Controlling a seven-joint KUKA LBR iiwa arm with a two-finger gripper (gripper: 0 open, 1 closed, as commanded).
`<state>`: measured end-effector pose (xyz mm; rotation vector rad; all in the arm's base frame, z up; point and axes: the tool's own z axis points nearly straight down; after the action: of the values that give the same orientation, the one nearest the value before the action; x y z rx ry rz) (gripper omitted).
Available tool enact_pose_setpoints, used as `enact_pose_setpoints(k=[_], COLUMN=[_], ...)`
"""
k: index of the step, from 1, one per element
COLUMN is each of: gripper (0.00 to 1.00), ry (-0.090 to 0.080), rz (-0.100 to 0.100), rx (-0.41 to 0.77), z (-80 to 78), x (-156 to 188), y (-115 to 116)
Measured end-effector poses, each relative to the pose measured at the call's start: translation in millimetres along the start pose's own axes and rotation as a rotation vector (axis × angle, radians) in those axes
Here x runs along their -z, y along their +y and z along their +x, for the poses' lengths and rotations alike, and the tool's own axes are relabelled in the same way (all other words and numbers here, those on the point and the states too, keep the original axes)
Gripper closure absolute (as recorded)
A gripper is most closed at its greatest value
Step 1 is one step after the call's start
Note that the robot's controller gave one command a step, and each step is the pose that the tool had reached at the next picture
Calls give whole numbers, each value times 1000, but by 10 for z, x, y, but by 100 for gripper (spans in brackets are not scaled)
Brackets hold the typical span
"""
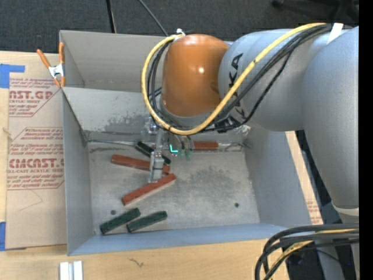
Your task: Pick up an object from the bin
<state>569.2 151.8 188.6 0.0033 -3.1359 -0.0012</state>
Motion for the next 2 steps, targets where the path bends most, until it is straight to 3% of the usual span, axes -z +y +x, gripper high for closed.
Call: enact_pose_setpoints(k=[1, 2], gripper=[0, 0], ry=[-5, -7], rz=[-2, -2], rx=[-104, -104], z=[-100, -107], x=[-1207, -1192], y=[-206, -193])
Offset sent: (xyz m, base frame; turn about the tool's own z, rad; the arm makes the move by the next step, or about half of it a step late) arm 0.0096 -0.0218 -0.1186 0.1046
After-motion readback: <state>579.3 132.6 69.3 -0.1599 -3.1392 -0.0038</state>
